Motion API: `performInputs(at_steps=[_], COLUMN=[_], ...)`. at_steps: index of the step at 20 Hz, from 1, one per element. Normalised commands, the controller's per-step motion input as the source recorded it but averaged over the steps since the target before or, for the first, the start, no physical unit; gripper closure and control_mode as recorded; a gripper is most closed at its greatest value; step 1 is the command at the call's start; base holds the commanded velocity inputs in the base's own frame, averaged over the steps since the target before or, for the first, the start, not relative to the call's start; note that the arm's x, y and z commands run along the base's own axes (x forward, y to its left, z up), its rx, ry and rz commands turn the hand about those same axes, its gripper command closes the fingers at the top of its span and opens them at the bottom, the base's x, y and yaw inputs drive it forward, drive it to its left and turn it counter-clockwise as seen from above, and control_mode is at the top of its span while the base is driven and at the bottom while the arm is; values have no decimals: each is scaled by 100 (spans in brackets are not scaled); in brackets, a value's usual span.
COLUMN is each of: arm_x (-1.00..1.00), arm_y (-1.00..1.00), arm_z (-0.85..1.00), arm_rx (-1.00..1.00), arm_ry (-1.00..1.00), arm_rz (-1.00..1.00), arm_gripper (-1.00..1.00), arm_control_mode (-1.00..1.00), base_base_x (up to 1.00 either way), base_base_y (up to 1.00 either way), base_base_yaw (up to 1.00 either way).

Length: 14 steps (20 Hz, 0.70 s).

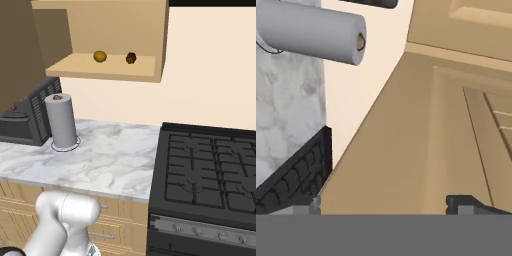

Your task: Pick the orange, sweet potato from the counter and place them in the cabinet. Then close the cabinet.

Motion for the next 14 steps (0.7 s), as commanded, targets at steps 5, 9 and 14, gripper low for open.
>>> performInputs(at_steps=[5, 9, 14], arm_x=[25, 36, 97], arm_y=[-99, -100, -100], arm_z=[33, 47, 17], arm_rx=[-18, -14, -5], arm_ry=[0, 0, 9], arm_rz=[-1, -1, 4], arm_gripper=[-100, -100, -100], arm_control_mode=[-100, -100, -100], base_base_x=[0, 0, 0], base_base_y=[0, 0, 0], base_base_yaw=[0, 0, 0])
